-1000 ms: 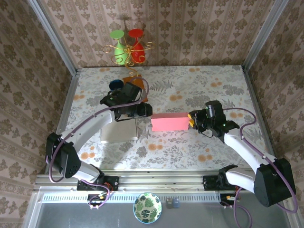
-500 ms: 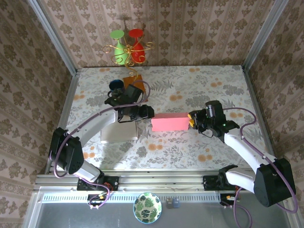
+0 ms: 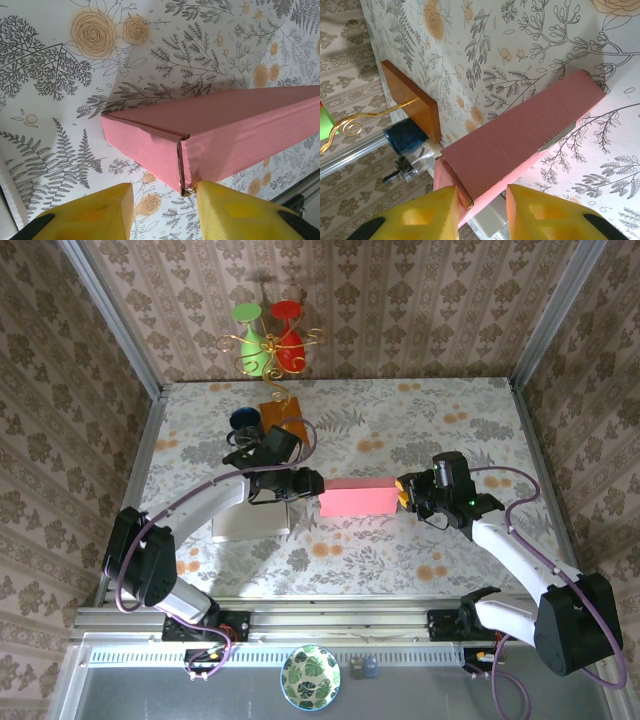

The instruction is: Fold the paper box

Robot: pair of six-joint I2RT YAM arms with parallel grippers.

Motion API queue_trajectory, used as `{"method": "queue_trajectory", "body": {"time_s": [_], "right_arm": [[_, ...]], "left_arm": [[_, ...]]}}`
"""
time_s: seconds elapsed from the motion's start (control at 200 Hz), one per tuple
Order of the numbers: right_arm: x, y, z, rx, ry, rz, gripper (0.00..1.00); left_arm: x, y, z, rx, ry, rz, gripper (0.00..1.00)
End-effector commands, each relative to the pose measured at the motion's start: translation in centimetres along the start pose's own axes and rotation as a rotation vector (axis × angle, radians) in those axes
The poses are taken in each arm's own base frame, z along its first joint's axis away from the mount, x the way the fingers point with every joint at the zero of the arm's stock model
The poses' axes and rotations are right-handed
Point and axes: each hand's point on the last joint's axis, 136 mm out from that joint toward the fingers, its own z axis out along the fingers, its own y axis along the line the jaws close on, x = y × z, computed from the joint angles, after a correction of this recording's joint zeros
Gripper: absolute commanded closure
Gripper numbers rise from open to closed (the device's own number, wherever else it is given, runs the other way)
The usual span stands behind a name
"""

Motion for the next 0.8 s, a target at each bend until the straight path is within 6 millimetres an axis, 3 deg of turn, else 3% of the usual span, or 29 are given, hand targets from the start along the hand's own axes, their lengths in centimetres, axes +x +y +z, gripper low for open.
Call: {"method": "queue_trajectory", "body": {"time_s": [0.0,0.13,0.2,0.66,0.795], "right_arm": [[-0.4,-6.6,0.3,0.251,-0.016,0.055,0.69],[-0.3,-6.5,0.2,0.25,-0.015,0.053,0.69],[-0.3,-6.5,0.2,0.247,-0.014,0.052,0.7],[-0.1,-6.7,0.1,0.252,-0.003,0.054,0.71],[0.1,-6.9,0.0,0.255,0.01,0.047,0.71]], "left_arm": [[0.6,1.0,-0.4,-0.048,0.001,0.002,0.62],[-1.2,-0.8,-2.6,-0.018,-0.067,0.012,0.6],[-1.8,-1.0,-2.8,-0.002,-0.075,-0.003,0.6],[0.2,0.7,1.4,-0.018,0.025,-0.011,0.6],[1.5,1.2,1.6,-0.043,0.038,0.007,0.61]]}}
